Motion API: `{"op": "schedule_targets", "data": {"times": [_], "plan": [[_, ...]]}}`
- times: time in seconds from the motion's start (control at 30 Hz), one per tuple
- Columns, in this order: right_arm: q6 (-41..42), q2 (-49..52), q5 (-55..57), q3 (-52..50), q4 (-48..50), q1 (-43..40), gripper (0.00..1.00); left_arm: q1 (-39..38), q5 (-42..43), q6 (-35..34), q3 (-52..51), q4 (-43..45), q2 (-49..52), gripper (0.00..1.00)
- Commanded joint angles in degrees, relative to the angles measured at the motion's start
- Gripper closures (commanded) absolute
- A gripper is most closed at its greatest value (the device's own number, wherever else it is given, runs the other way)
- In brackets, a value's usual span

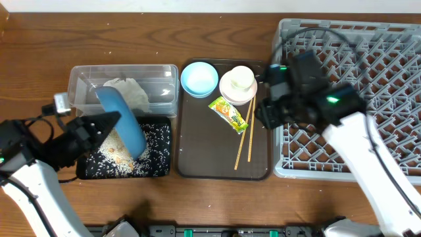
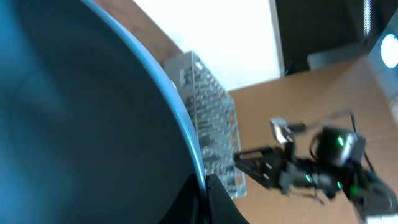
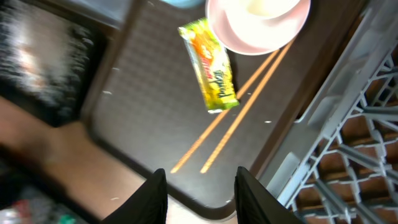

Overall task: Sort waste into correct bins and load items into the dishwasher rack
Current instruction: 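Reach the right gripper to the yellow snack wrapper and grasp it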

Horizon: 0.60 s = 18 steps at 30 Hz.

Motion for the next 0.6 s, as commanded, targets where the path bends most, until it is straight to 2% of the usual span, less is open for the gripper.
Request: {"op": "schedule_targets", "data": {"times": [0.0,0.27,0.37,0.57], "plan": [[-0.61,3.98,6.67,-0.52,1.86,1.99,0.64,-3.8,-5.14,-2.08,-0.09,-0.2,-2.84,0.94],[-3.63,12.61,6.27,-0.52,8.15,6.51,0.57,-17.53,-19.96,-6.56,0.04,1.77,-8.17,0.93],[-6.1,15.85,6.73,-0.55,10.64,8.15,0.58,-22.1,-22.03,-6.97,0.04,2.89,-9.09,0.93],[-5.95,23.65,10.58,-0.55,13.94,10.12,0.57,-29.57,-22.99,-6.93,0.04,3.52,-9.14,0.93]]}}
